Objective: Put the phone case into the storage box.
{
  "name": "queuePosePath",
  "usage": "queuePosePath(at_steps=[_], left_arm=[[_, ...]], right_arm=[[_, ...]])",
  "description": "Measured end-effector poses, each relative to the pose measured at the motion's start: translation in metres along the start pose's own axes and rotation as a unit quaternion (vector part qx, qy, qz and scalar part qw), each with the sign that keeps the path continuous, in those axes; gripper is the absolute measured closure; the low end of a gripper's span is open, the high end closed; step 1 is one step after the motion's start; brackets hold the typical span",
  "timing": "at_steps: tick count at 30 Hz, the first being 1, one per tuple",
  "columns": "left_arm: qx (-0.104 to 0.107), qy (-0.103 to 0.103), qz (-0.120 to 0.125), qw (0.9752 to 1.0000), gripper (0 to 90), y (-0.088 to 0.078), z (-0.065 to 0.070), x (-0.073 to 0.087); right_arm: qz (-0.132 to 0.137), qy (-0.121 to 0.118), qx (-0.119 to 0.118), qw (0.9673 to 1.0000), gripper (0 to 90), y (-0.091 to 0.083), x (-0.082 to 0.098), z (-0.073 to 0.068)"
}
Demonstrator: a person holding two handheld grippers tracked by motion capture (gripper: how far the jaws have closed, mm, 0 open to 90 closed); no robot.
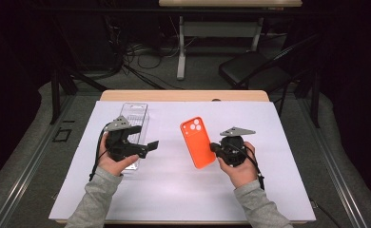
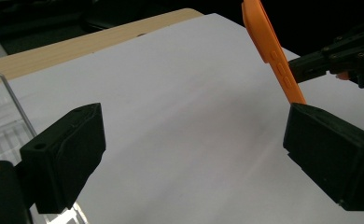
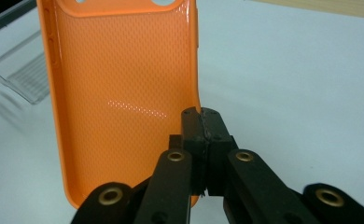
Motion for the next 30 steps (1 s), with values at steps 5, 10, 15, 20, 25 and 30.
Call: queuePosePath(at_steps=[5,10,15,20,25,30], left_arm=[[0.008,0.004,-0.002,1.0,8.3,0.005,0.009,0.001],[0.008,-0.001,0.009,0.9999,10.6,0.006,0.014,0.001],[0.012,-0.01,0.02,0.9997,14.5,0.007,0.017,0.002],[0.023,-0.02,0.024,0.9993,15.1,0.009,0.019,0.003],[0.043,-0.036,0.028,0.9981,15.6,0.009,0.023,0.003],[0.065,-0.051,0.028,0.9962,16.6,0.01,0.026,0.002]], right_arm=[[0.021,-0.001,-0.005,0.9998,90.0,-0.001,0.0,-0.004],[0.037,-0.004,-0.002,0.9993,90.0,-0.002,0.003,-0.007],[0.05,-0.004,0.004,0.9988,90.0,-0.002,0.005,-0.007],[0.061,-0.003,0.006,0.9981,90.0,-0.002,0.007,-0.008],[0.068,-0.005,0.01,0.9976,90.0,-0.003,0.01,-0.01],[0.07,-0.007,0.012,0.9975,90.0,-0.002,0.013,-0.011]])
Point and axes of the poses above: each handheld gripper's, and its own axes: y roughly forward along the jaws, x roughly out of its underside, z roughly to its right, the point moved 2 cm from there along y, roughly forward along the jaws, and after that the axes turned 7 degrees about -x, right-handed, at the moved point
